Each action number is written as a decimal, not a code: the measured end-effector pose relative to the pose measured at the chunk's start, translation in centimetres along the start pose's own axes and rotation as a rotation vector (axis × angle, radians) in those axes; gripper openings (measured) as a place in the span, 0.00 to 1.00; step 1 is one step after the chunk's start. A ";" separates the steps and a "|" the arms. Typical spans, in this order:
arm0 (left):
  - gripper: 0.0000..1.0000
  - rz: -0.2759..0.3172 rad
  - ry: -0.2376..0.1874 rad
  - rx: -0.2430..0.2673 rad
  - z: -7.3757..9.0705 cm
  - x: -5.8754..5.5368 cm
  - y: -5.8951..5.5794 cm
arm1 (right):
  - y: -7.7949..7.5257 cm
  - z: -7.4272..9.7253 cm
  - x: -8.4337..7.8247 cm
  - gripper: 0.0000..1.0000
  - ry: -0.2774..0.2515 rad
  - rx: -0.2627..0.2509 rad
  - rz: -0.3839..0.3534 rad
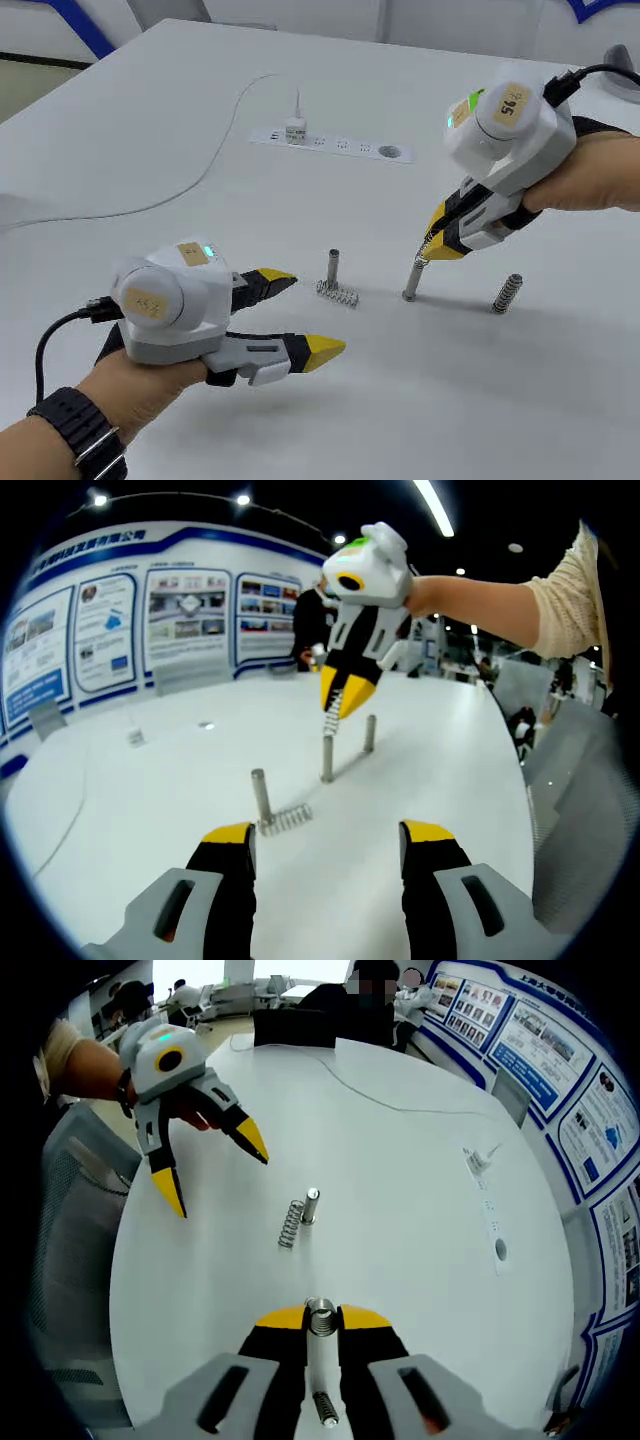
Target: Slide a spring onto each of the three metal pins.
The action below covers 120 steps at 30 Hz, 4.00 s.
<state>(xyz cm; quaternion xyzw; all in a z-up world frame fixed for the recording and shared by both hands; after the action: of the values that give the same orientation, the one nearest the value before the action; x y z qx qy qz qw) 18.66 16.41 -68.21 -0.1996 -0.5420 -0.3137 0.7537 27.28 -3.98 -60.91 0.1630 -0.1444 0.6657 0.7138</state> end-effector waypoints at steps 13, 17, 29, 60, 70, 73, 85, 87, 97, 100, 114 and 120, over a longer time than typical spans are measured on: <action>0.58 0.003 0.005 0.006 0.2 0.0 0.2 | -0.6 -1.8 -0.1 0.12 0.056 0.052 -0.014; 0.58 0.003 0.008 0.008 0.3 -0.1 0.1 | -0.8 -2.5 -0.2 0.12 0.073 0.066 -0.027; 0.57 0.008 0.009 0.012 0.1 -0.2 0.0 | -1.0 -4.7 -1.1 0.12 0.121 0.080 -0.050; 0.57 0.015 0.007 0.021 0.2 -0.3 0.2 | -0.1 -3.5 -0.7 0.25 0.040 0.018 -0.069; 0.57 0.010 0.005 0.026 0.4 -0.2 0.3 | 1.2 -2.1 1.5 0.26 -0.037 -0.031 -0.026; 0.57 0.008 0.005 0.026 0.4 -0.1 0.3 | 1.7 -2.4 2.2 0.25 -0.053 -0.026 -0.014; 0.57 0.005 0.006 0.029 0.6 0.0 0.3 | 2.1 -6.2 3.2 0.21 -0.082 0.014 -0.040; 0.57 0.004 0.008 0.030 0.6 -0.1 0.3 | 1.8 -6.8 2.9 0.20 -0.066 0.008 -0.047; 0.57 0.009 0.018 0.032 0.7 -0.3 0.4 | 0.8 -9.0 2.7 0.17 -0.076 0.017 -0.113; 0.56 0.011 0.017 0.034 0.5 -0.3 0.5 | 0.6 -9.4 2.5 0.17 -0.068 0.021 -0.126; 0.56 0.015 0.017 0.043 0.7 -0.4 0.8 | 0.3 -9.9 2.6 0.17 -0.069 0.040 -0.154; 0.56 0.015 0.020 0.043 0.7 -0.5 0.8 | 0.2 -9.9 2.6 0.16 -0.069 0.043 -0.157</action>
<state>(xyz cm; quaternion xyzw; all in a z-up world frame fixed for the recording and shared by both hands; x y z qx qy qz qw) 18.62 17.60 -68.38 -0.1842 -0.5395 -0.2985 0.7654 27.11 2.59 -68.81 0.2120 -0.1411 0.6045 0.7548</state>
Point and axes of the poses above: the centre of the closed fingertips' face, and the gripper's own axes: z roughly backward along the fingers, y roughly to its left, x roughly out of its top, the point moved 9 cm from there along z, roughly backward along the fingers, and after that the axes turned 13 degrees about x, right-handed, at the moved point
